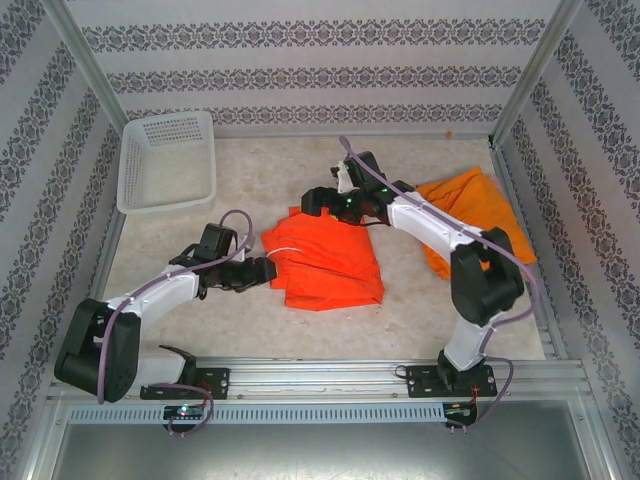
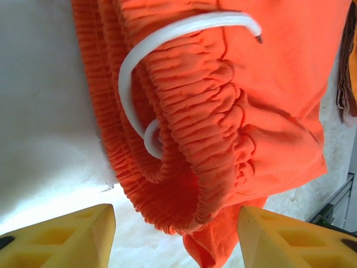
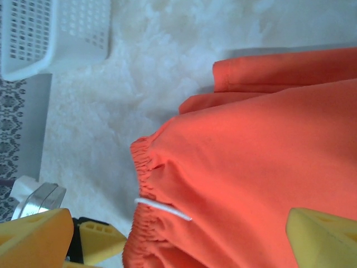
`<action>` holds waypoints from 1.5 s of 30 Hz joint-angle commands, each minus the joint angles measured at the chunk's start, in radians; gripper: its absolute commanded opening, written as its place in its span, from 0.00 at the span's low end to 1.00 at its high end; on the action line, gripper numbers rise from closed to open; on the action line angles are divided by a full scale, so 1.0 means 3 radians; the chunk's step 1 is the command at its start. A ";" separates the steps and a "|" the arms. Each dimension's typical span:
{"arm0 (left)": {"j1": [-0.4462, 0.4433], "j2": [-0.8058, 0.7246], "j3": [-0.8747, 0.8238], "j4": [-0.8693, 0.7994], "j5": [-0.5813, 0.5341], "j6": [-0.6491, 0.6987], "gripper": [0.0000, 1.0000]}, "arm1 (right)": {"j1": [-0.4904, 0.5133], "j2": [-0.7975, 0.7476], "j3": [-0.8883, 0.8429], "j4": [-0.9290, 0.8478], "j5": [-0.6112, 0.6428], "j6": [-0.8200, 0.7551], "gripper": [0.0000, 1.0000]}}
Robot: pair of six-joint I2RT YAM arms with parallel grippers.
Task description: Fold and stack the shorts
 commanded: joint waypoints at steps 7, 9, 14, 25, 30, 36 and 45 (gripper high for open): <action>-0.0113 0.0325 -0.0028 0.0833 0.0195 -0.0445 0.50 | -0.0055 0.0717 0.0516 -0.0025 -0.0248 0.0145 0.98; -0.0137 0.0387 -0.0034 0.0929 0.0210 -0.0500 0.46 | -0.0065 0.0814 0.0543 0.0026 -0.0260 0.0201 0.97; -0.0202 0.0532 -0.0081 0.1131 0.0288 -0.0605 0.26 | -0.0099 0.0992 0.0547 0.0170 -0.0280 0.0345 0.97; -0.0199 -0.0062 0.0002 -0.0074 0.0301 -0.0163 0.00 | -0.0296 0.1192 0.0493 0.0426 -0.0247 0.0635 0.97; -0.0200 -0.0033 -0.0301 0.0008 0.0244 -0.0221 0.00 | -0.0322 0.1269 0.0498 0.0485 -0.0234 0.0683 0.97; -0.0201 0.0332 -0.0523 0.0470 0.0207 -0.0293 0.06 | -0.0322 0.1283 0.0493 0.0558 -0.0269 0.0722 0.97; -0.0179 -0.0290 0.0157 -0.0174 -0.0008 -0.0168 0.55 | -0.0302 0.0598 0.0293 0.0769 -0.0422 0.0695 0.98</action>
